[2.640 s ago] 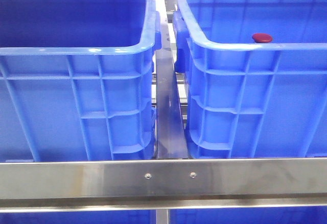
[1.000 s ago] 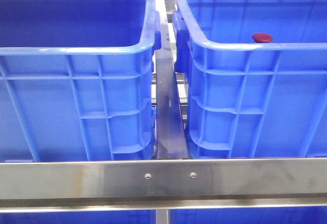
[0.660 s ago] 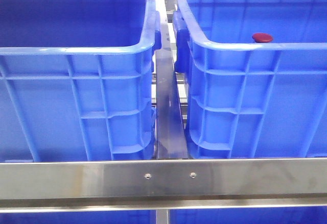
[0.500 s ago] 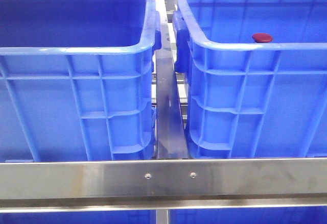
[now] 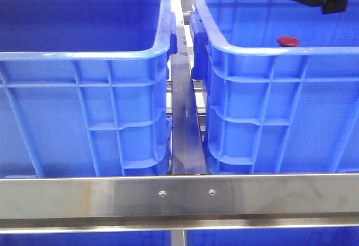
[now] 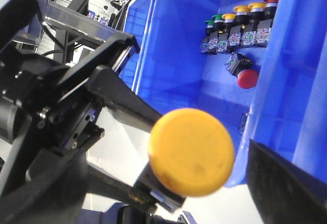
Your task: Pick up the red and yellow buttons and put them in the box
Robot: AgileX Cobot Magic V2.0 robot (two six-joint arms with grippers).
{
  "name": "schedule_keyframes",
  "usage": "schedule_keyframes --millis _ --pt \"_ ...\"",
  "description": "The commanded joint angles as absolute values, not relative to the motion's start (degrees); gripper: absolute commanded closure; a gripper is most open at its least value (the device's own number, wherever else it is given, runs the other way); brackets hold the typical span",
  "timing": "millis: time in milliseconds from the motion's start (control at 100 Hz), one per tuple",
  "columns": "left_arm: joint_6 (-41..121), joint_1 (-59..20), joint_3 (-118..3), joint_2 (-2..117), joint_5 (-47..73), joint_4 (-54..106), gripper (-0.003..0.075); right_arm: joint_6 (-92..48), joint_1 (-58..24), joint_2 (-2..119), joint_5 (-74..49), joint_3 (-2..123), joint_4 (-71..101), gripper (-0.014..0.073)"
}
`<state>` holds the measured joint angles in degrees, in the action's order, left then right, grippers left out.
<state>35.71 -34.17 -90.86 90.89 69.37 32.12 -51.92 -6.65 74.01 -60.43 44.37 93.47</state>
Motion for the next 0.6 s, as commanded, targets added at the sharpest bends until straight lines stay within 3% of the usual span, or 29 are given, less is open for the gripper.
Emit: schedule_keyframes --millis 0,170,410,510,590 --pt "35.8 -34.7 -92.4 88.2 67.9 35.4 0.0533 -53.8 -6.9 73.0 -62.3 46.4 98.8 -0.0048" --pt "35.8 -34.7 -92.4 88.2 67.9 35.4 0.0533 -54.2 -6.9 73.0 -61.6 46.4 100.0 -0.0014" --pt "35.8 -34.7 -92.4 88.2 67.9 35.4 0.0530 -54.2 -6.9 73.0 -61.6 46.4 100.0 0.0284" --pt "35.9 -34.7 -92.4 88.2 67.9 35.4 0.0517 -54.2 -6.9 73.0 -61.6 46.4 100.0 0.0302" --pt "37.0 -34.7 -92.4 88.2 67.9 35.4 0.0437 -54.2 -6.9 73.0 -61.6 46.4 100.0 0.0302"
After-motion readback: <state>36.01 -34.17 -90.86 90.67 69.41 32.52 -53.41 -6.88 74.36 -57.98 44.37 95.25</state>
